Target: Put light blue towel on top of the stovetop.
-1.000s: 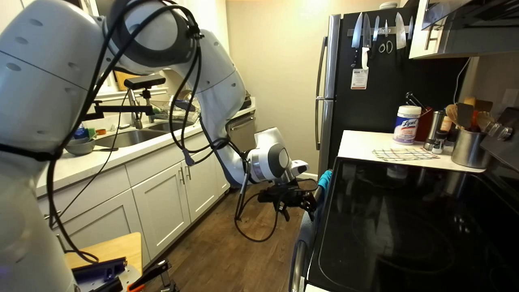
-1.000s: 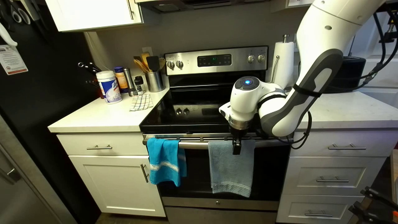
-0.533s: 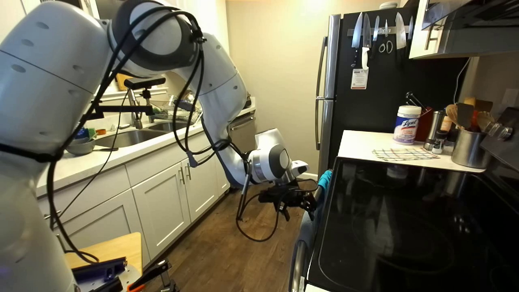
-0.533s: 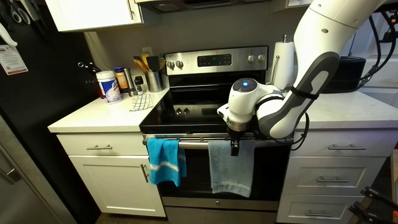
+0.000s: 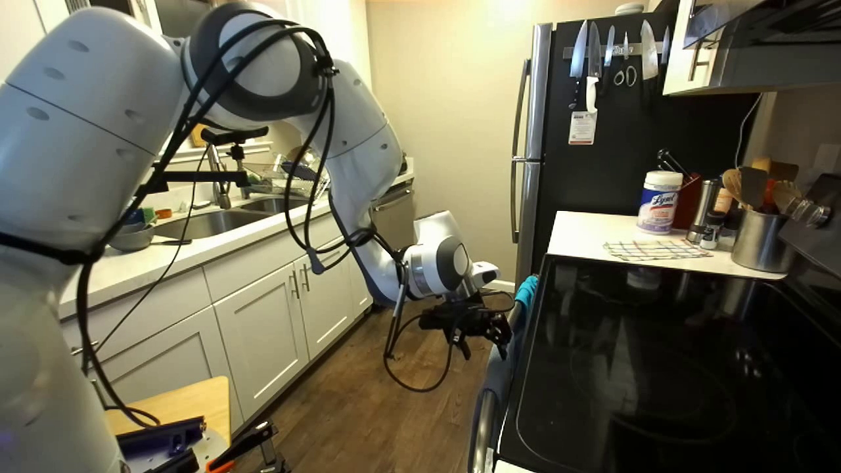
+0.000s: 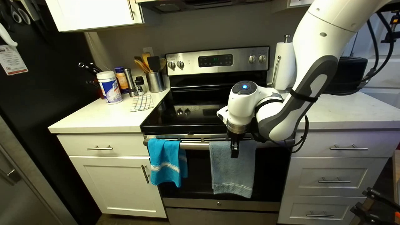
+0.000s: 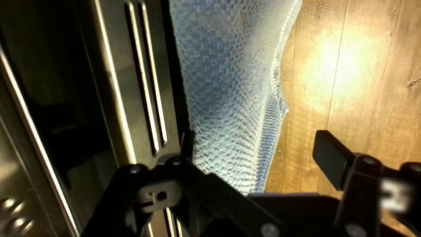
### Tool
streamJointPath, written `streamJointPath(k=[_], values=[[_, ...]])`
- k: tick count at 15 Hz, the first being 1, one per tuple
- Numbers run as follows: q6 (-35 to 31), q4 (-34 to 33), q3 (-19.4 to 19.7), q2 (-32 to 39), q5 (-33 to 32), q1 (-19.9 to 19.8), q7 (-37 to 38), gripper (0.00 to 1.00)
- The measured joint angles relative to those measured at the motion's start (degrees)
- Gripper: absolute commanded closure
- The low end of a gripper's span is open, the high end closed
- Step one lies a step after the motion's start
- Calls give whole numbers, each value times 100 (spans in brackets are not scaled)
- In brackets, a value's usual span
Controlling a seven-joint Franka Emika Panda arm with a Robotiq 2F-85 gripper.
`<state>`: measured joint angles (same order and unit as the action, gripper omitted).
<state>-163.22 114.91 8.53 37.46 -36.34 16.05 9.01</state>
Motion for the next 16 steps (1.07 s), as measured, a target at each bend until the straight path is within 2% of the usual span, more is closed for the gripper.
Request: streamJointPath(k=[8,16], values=[[-9,-37,57,-15,0,-139,0,91],[-14,46,56,-123,0,-143,-12,92]])
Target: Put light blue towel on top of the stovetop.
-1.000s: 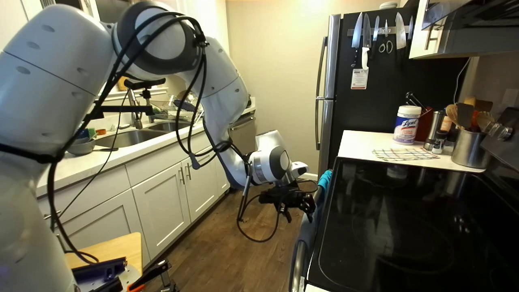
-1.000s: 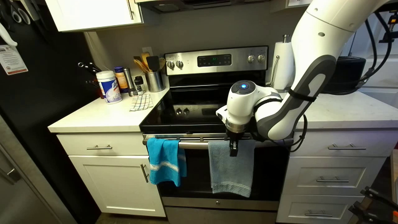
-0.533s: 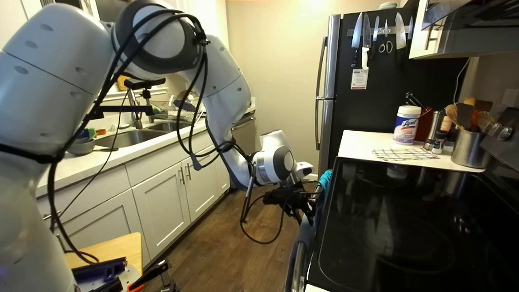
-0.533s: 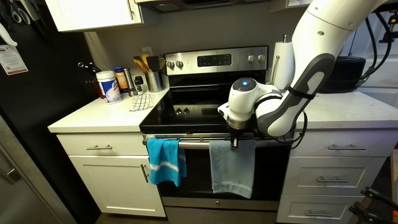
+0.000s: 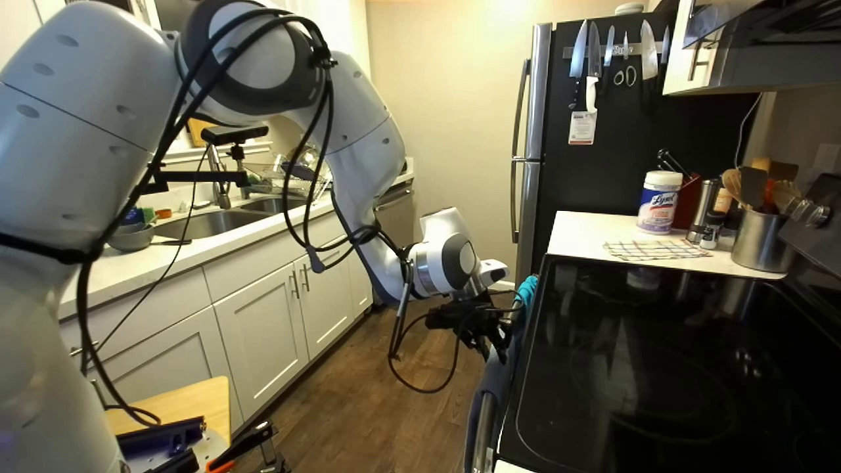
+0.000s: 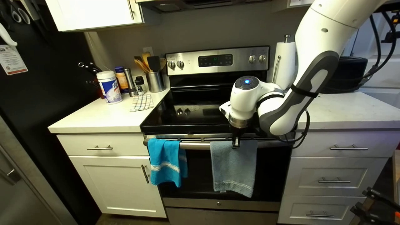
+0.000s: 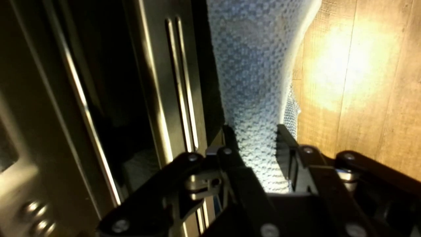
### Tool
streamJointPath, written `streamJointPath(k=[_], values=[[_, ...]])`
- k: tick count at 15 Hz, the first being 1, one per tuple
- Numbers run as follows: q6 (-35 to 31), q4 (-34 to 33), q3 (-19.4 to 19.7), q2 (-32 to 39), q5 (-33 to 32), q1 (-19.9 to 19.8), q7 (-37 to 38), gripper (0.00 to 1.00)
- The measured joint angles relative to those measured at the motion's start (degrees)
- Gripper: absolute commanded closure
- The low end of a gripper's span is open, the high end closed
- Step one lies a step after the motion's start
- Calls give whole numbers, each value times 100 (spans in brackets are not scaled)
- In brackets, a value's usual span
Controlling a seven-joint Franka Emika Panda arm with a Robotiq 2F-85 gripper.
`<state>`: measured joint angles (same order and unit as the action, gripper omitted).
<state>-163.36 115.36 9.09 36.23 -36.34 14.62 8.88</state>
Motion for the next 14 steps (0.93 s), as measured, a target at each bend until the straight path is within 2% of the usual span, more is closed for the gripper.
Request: streamJointPath(k=[6,7,8,14], values=[[-27,829,-56,-862,0,174,89,92],[-26,939,-68,-985,0,191,106,42],[-26,1027,-77,-1087,0,202,123,41],[-1,1149,-90,-1294,75,204,182,4]])
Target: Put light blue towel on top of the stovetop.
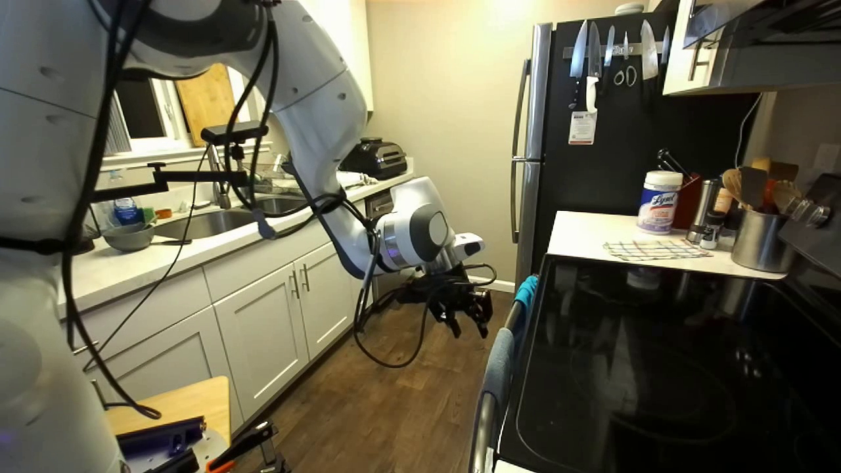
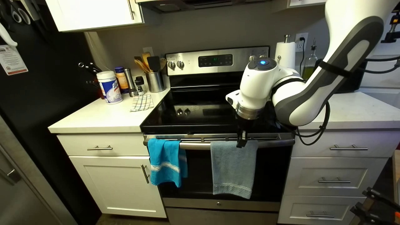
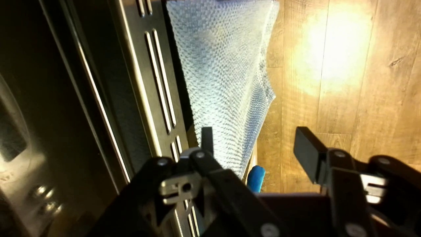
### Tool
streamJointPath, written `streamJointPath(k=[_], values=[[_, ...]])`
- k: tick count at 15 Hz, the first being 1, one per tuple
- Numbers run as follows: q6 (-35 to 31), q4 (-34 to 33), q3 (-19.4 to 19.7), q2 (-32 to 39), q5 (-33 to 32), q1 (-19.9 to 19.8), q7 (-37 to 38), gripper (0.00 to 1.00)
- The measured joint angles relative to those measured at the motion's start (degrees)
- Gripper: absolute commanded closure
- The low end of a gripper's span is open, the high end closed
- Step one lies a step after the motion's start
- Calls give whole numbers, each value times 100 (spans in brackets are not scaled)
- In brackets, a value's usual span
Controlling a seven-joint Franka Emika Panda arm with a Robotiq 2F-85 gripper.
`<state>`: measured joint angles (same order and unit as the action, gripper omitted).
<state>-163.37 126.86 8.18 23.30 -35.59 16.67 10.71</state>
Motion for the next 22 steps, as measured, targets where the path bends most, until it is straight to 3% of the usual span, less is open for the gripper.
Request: streamJointPath(k=[5,13,22], values=[[13,-151,-73,102,390,-125,-46,0],[389,-1171,-333,935,1088,-397,-506,0],[611,-1448,-344,1140,926,-417,-1517,0]])
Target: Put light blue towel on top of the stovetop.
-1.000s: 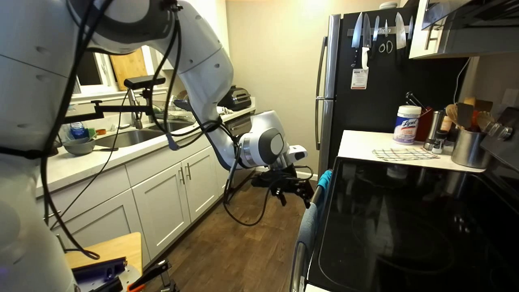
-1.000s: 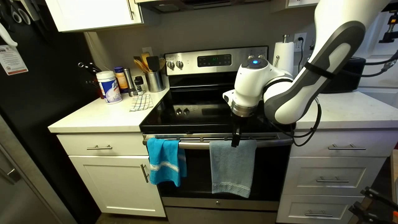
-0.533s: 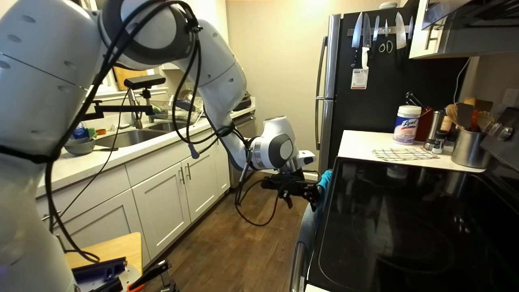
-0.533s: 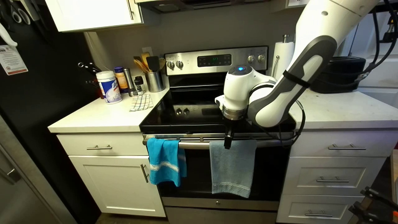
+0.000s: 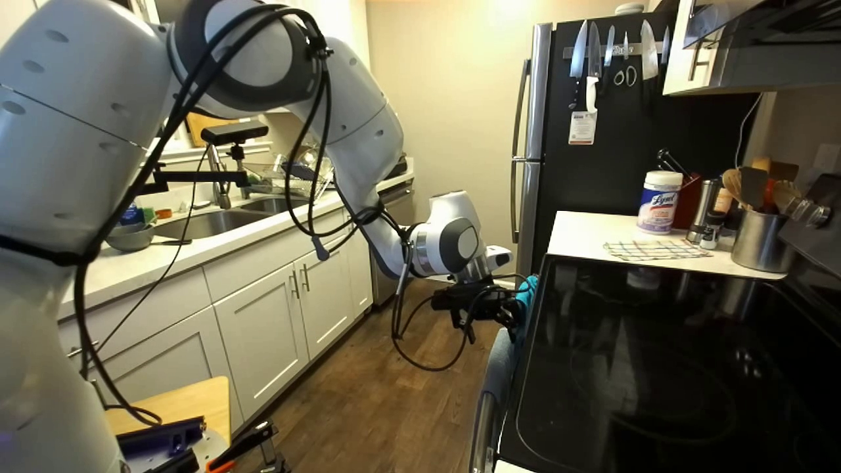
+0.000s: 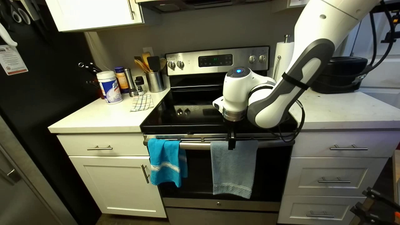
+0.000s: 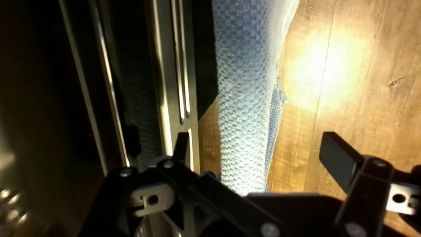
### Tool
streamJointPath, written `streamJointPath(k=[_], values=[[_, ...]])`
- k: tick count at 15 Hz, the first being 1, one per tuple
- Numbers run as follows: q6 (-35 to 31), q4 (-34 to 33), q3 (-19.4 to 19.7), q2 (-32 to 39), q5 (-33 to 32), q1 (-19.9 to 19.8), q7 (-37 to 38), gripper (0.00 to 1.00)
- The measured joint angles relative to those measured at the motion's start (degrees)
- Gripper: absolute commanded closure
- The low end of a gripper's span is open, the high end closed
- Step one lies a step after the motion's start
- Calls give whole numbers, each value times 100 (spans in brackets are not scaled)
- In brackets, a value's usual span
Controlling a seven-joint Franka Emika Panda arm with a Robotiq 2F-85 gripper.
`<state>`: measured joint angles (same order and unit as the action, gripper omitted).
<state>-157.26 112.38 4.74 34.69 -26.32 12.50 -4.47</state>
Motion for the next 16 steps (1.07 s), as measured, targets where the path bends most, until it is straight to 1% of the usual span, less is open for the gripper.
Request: streamJointPath(k=[4,8,9,10,11,12,16], values=[[12,61,1,51,-7,-86,-314,0],[20,61,3,179,-81,-91,-346,0],[20,62,5,199,-113,-91,-345,25],[20,62,6,214,-131,-91,-345,26],[20,62,6,229,-154,-91,-346,32],[20,62,8,245,-172,-91,-346,40],[20,75,17,272,-196,-91,-346,66]])
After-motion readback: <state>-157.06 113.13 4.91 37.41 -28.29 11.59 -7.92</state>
